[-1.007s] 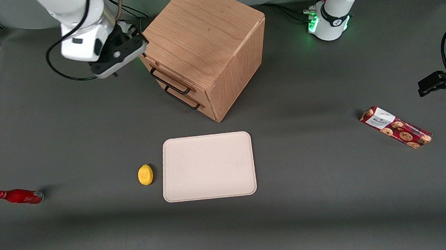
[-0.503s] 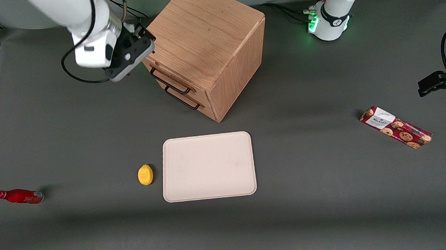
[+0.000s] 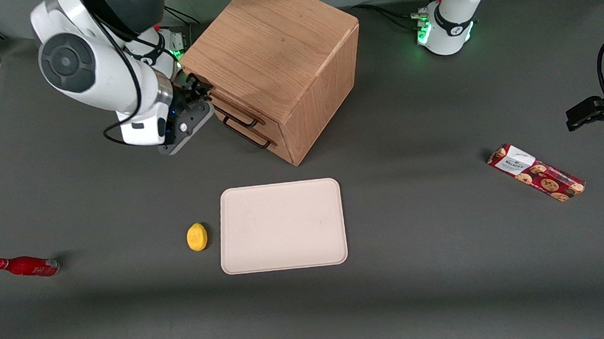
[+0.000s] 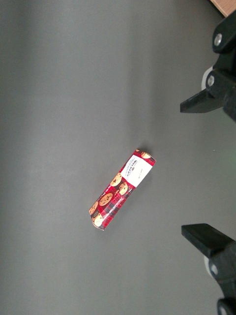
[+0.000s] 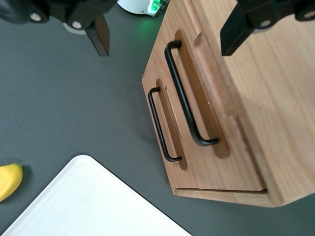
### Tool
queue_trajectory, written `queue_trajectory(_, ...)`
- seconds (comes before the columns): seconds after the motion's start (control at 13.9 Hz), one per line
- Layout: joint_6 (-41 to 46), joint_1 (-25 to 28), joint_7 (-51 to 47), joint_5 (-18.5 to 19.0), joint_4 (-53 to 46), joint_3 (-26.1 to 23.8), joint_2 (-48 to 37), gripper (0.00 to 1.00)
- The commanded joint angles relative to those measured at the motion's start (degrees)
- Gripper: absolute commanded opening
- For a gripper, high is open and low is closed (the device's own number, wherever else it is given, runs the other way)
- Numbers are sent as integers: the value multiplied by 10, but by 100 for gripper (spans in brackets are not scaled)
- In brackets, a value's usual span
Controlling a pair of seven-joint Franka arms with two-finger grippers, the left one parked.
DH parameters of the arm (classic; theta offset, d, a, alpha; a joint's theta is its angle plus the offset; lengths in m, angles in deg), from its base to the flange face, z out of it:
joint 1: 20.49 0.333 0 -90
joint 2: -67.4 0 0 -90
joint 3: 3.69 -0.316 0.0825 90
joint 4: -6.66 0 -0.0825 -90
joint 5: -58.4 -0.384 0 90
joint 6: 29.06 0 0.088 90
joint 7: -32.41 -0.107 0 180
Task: Open upper drawer
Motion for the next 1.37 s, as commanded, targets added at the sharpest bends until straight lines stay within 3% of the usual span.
queue_trajectory(0.0, -38, 1, 34, -15, 46, 2, -7, 100)
queue_trajectory(0.58, -126, 2, 37, -25, 159, -28, -13, 100)
queue_trajectory(1.29, -138, 1, 56, -32, 192, -47, -8, 100)
